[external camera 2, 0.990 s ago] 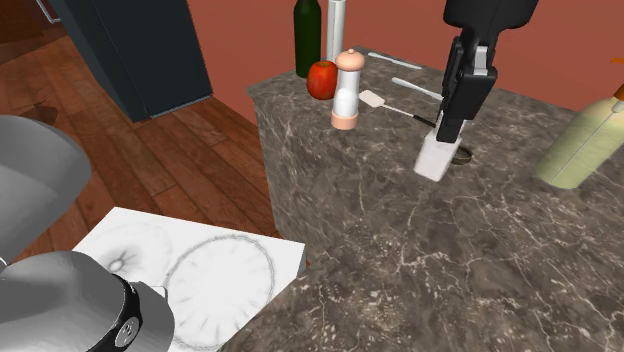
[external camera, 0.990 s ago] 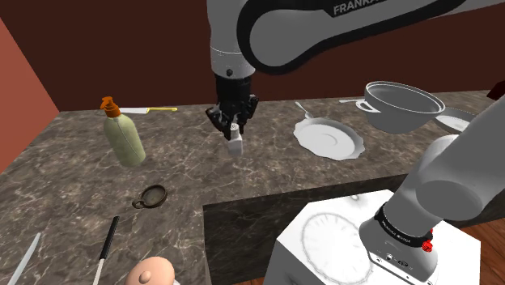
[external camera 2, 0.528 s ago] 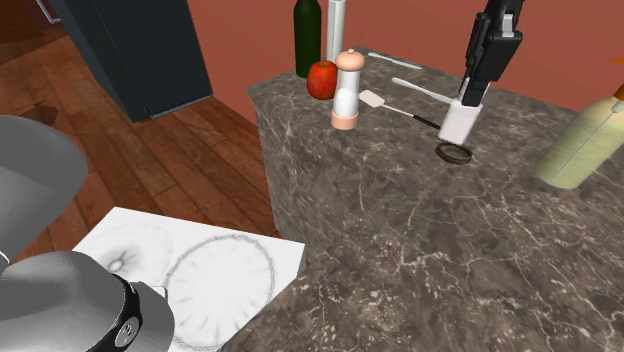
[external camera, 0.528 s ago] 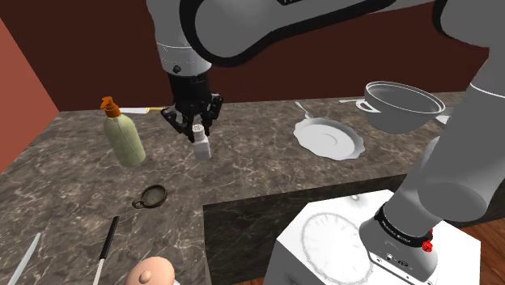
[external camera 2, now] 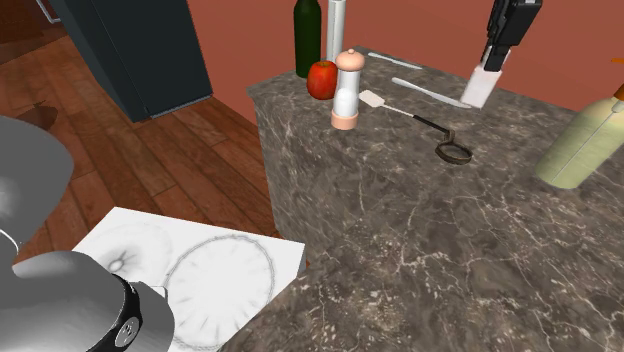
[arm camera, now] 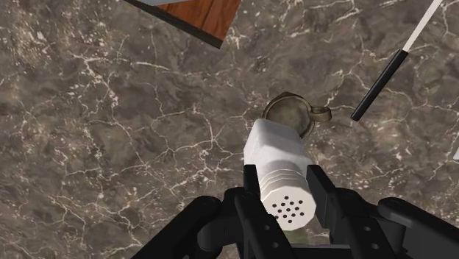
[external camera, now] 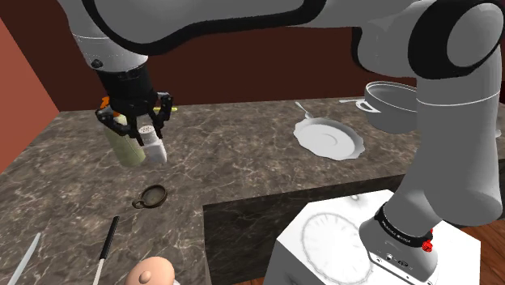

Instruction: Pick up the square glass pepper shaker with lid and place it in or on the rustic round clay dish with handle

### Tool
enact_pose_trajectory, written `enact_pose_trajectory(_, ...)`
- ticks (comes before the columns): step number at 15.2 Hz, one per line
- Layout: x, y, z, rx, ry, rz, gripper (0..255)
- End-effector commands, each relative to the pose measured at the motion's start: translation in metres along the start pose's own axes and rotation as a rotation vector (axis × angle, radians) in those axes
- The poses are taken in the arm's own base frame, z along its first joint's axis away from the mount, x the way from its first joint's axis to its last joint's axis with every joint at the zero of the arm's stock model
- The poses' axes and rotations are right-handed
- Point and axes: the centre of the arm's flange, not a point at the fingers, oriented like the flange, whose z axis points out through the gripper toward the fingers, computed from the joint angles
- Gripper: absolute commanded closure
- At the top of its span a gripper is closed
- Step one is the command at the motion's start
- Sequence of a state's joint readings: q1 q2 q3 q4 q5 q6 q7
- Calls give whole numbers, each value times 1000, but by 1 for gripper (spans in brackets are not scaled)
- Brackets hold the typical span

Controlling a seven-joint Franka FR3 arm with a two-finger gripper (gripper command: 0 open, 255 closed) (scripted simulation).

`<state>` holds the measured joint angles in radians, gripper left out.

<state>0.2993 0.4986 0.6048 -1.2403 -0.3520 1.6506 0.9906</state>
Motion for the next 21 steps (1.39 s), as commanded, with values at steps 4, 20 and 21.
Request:
enact_pose_trajectory(4, 15, -41, 5, -2, 0, 3, 255)
enact_pose_trajectory(20, 10, -45, 90, -2, 0, 3, 255)
enact_pose_trajectory(21, 10, -45, 95, -2, 0, 3, 255)
